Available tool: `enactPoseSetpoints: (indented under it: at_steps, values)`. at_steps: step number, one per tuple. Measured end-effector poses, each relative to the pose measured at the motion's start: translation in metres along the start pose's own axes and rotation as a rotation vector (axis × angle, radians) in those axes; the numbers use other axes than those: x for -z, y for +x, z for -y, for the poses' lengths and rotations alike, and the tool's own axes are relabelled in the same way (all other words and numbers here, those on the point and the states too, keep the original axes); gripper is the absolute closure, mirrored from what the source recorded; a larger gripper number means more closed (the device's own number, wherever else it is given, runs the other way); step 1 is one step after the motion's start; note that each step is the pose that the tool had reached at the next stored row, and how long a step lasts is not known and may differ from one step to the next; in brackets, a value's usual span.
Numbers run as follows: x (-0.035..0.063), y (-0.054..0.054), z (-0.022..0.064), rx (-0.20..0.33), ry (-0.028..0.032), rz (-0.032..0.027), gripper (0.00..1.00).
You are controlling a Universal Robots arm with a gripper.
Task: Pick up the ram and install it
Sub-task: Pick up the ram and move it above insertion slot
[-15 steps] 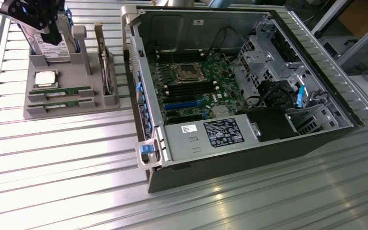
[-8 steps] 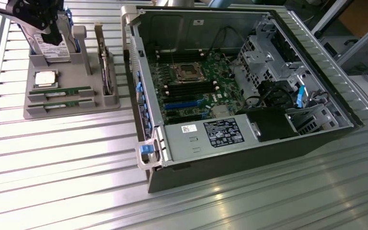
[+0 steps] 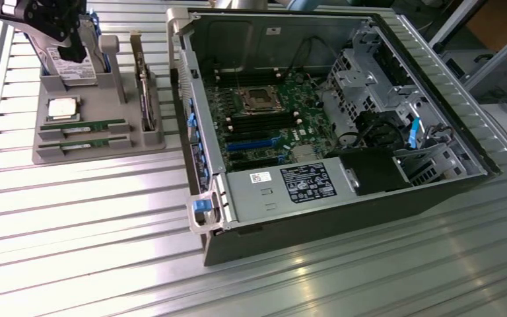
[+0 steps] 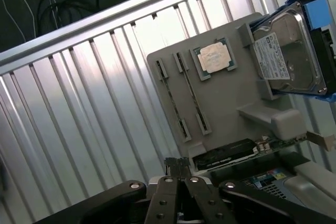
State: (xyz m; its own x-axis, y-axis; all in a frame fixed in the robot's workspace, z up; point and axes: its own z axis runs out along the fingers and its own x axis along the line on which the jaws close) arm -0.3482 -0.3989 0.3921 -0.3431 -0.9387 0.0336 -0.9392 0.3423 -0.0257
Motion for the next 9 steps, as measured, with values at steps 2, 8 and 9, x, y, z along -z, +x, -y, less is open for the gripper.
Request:
enactPoseSetpoints:
  at_steps: [2, 8, 9]
  values:
    - [0.0000, 0.0000, 0.0000, 0.014, 0.0005, 0.0002, 0.89]
    - [-0.0002, 0.0000, 0.0000, 0.054, 0.0020, 0.0008, 0.89]
    - [-0.0003, 0.0000, 0.0000, 0.069, 0.0026, 0.0008, 0.89]
